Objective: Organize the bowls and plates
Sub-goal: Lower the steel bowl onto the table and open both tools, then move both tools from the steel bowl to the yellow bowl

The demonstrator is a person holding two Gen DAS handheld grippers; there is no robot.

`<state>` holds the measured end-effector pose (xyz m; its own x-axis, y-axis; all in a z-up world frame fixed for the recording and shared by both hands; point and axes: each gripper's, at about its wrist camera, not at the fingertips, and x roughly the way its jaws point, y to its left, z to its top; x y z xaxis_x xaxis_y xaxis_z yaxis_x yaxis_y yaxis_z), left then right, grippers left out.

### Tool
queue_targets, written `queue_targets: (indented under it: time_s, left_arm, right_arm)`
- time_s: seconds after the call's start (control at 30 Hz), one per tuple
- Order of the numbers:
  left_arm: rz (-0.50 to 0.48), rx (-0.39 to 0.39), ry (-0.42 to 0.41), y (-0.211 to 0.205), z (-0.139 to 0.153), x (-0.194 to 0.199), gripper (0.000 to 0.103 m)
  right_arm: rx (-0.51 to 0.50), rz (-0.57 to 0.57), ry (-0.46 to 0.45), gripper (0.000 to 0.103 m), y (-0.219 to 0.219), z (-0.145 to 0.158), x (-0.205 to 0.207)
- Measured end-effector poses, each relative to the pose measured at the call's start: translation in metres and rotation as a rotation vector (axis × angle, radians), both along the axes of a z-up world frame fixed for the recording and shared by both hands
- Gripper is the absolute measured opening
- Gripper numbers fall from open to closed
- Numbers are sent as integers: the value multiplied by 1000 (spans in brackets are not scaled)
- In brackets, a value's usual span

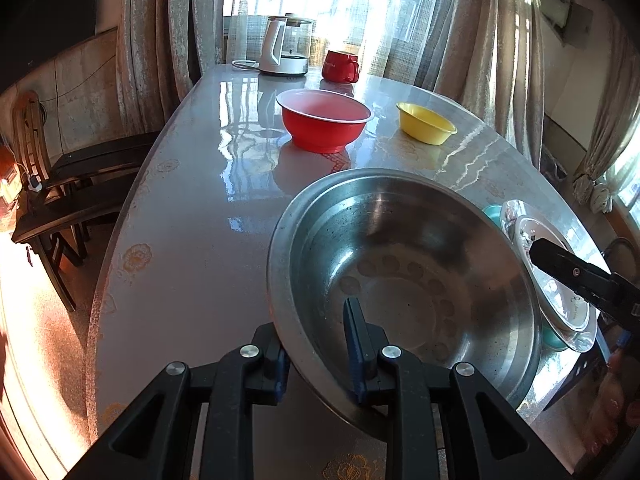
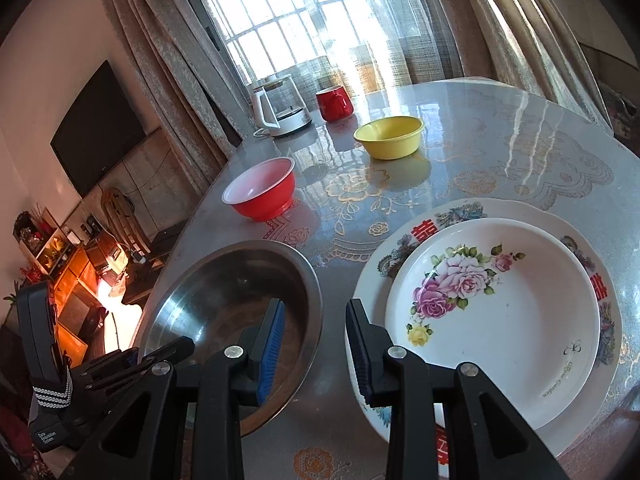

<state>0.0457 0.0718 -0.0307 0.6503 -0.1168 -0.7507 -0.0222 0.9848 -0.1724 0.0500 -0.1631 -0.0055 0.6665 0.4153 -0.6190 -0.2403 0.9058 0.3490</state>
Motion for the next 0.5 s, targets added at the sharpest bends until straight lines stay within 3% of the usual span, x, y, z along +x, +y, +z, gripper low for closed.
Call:
queue_targets:
  time_s: [0.17,0.33,0.5]
  left_arm:
    - [10,4,-36,1,9,-5,49]
    - [20,20,-67,3,21,-5,54]
    - [17,45,-98,2,35,1,68]
  right_arm:
    - [18,-10,0,32,-3,1,0]
    - [28,-18,-1,32,-9,3,3]
    - [34,-39,-5,32,-19,10,11]
